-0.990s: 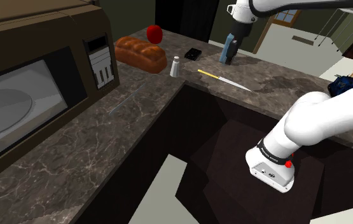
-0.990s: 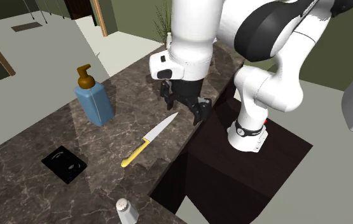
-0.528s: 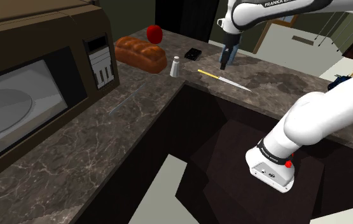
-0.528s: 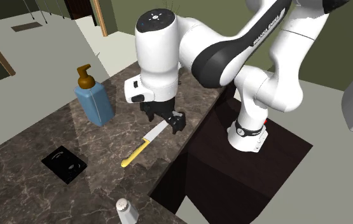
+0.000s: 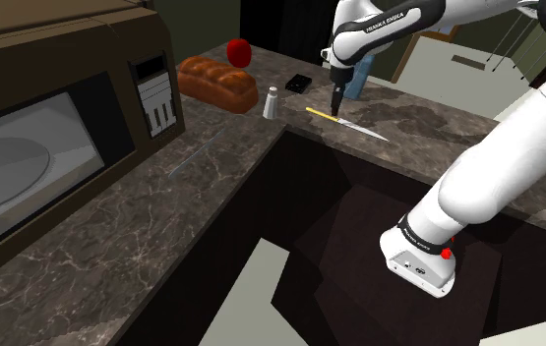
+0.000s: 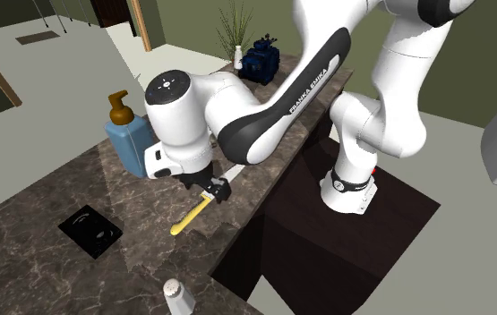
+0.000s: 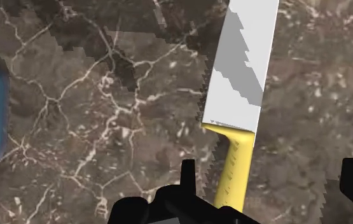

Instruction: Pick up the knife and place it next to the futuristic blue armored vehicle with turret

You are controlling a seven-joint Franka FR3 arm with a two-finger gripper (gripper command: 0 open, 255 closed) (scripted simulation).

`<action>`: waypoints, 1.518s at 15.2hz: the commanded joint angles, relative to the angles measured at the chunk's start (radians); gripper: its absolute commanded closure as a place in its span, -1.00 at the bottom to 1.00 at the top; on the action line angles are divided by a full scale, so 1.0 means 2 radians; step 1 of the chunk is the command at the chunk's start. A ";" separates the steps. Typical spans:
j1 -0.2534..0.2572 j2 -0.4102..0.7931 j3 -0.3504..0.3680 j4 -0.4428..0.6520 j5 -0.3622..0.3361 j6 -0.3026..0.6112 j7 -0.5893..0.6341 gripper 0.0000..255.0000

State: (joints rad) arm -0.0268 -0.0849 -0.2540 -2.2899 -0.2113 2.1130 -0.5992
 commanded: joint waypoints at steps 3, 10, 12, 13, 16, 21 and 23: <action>-0.003 0.023 -0.004 -0.005 0.001 0.028 -0.006 -1.00; -0.005 0.036 -0.006 -0.017 0.000 0.053 -0.007 -1.00; -0.005 0.036 -0.006 -0.017 0.000 0.053 -0.007 -1.00; -0.005 0.036 -0.006 -0.017 0.000 0.053 -0.007 -1.00; -0.005 0.036 -0.006 -0.017 0.000 0.053 -0.007 1.00; -0.005 0.036 -0.006 -0.017 0.000 0.053 -0.007 1.00; -0.005 0.036 -0.006 -0.017 0.001 0.053 -0.007 1.00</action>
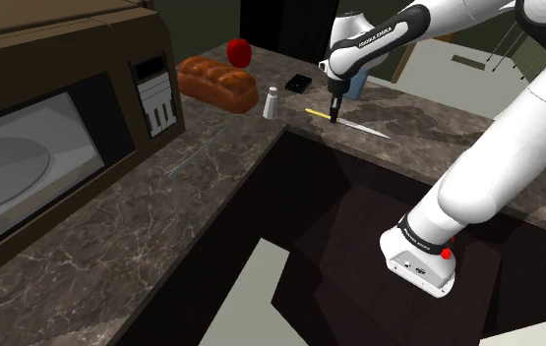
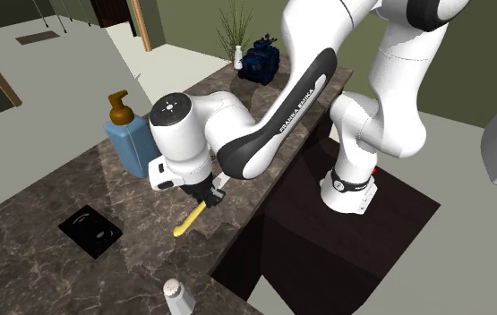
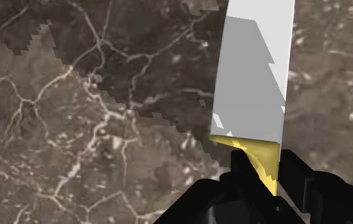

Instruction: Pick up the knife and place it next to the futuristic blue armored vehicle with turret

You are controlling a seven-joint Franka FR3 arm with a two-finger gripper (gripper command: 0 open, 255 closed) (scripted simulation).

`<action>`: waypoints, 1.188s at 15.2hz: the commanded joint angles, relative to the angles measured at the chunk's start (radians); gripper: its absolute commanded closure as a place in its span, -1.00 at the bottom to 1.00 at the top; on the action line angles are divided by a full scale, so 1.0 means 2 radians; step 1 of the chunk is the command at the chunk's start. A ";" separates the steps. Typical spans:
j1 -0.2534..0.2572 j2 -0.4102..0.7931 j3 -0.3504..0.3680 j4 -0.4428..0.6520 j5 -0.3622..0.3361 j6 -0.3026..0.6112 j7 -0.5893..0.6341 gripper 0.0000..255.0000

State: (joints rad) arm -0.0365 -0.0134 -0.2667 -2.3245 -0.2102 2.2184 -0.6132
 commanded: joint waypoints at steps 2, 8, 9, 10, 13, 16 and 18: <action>0.000 0.000 0.000 0.000 0.000 0.000 0.000 1.00; 0.001 -0.024 0.002 0.017 -0.001 -0.041 -0.003 1.00; 0.001 -0.028 0.002 0.020 -0.002 -0.048 -0.003 1.00; 0.001 -0.032 0.002 0.023 -0.002 -0.055 -0.004 1.00; 0.002 -0.042 0.003 0.034 -0.002 -0.075 -0.006 1.00; 0.002 -0.051 0.004 0.046 -0.002 -0.096 -0.007 1.00; 0.003 -0.056 0.005 0.054 -0.002 -0.109 -0.009 1.00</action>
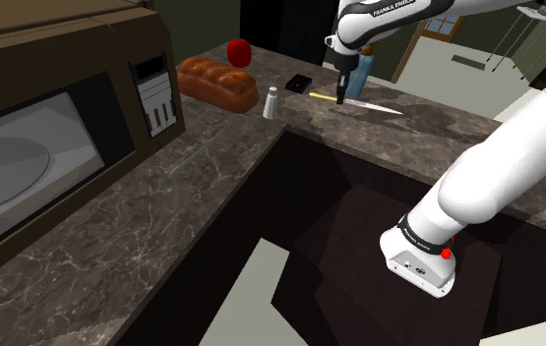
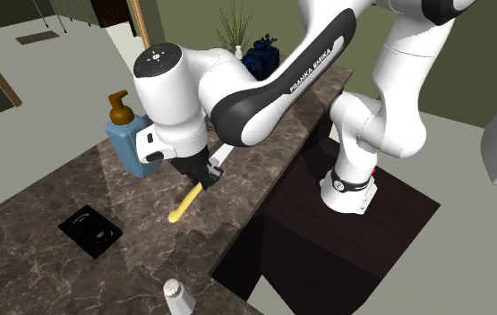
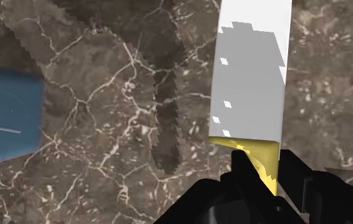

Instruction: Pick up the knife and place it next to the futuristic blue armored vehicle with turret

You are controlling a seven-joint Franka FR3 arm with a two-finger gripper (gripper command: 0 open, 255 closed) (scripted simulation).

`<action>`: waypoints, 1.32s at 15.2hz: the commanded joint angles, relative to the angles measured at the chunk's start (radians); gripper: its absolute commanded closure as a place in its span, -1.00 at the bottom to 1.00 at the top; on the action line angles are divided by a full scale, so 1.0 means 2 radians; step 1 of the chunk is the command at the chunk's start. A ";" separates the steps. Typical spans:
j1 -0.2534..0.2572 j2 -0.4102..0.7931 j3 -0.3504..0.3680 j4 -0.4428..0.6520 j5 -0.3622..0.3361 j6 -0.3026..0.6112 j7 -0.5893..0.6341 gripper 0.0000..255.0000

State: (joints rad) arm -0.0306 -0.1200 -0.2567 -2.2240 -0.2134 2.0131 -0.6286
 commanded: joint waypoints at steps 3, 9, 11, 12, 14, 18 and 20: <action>0.000 -0.010 0.001 0.017 0.000 -0.027 -0.003 1.00; 0.001 -0.022 0.004 0.046 0.001 -0.067 -0.007 1.00; 0.002 -0.025 0.004 0.056 0.001 -0.080 -0.009 1.00; 0.002 -0.026 0.005 0.061 0.001 -0.087 -0.010 1.00; 0.002 -0.029 0.005 0.073 0.002 -0.100 -0.011 1.00; 0.003 -0.032 0.007 0.096 0.003 -0.127 -0.015 1.00; 0.003 -0.033 0.008 0.108 0.003 -0.140 -0.016 1.00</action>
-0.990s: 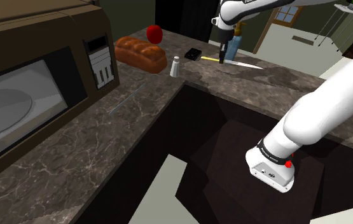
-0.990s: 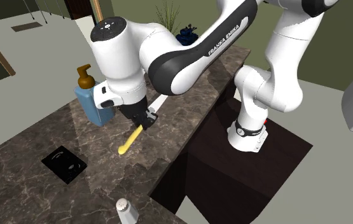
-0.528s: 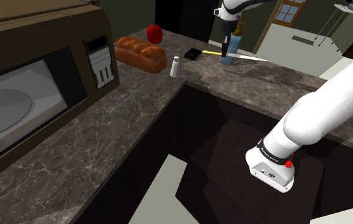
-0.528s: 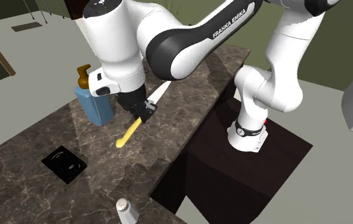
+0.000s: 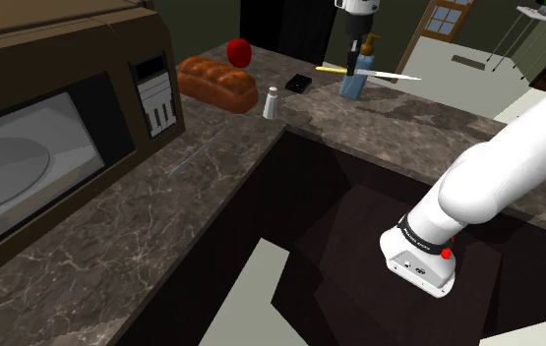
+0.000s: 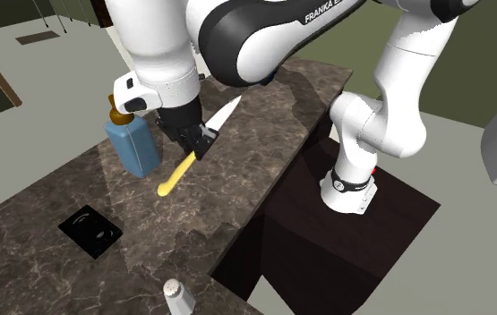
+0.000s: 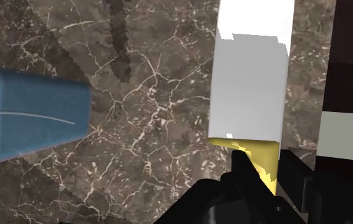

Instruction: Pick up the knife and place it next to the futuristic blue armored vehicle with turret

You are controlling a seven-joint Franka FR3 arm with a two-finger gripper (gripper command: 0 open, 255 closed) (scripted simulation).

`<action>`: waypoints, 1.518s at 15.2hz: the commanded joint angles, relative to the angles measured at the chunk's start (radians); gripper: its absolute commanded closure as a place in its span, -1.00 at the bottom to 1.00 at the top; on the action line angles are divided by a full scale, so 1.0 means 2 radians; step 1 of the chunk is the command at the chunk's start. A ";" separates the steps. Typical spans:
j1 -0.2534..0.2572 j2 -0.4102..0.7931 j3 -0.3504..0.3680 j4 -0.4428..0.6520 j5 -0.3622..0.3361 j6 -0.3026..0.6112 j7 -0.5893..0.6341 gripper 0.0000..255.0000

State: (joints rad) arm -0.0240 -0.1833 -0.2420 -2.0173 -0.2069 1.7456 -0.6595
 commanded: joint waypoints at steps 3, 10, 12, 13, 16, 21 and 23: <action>0.000 -0.002 0.001 0.024 0.001 -0.026 -0.004 1.00; 0.001 0.000 0.003 0.074 0.003 -0.073 -0.011 1.00; 0.002 0.002 0.003 0.089 0.003 -0.086 -0.013 1.00; 0.002 0.003 0.003 0.097 0.003 -0.093 -0.014 1.00; 0.002 0.006 0.004 0.116 0.004 -0.109 -0.017 1.00; -0.015 -0.073 -0.011 0.040 -0.021 -0.105 -0.042 1.00; -0.022 -0.102 -0.018 0.014 -0.031 -0.105 -0.053 1.00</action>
State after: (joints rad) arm -0.0607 -0.3673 -0.2690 -1.9803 -0.2599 1.5435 -0.7493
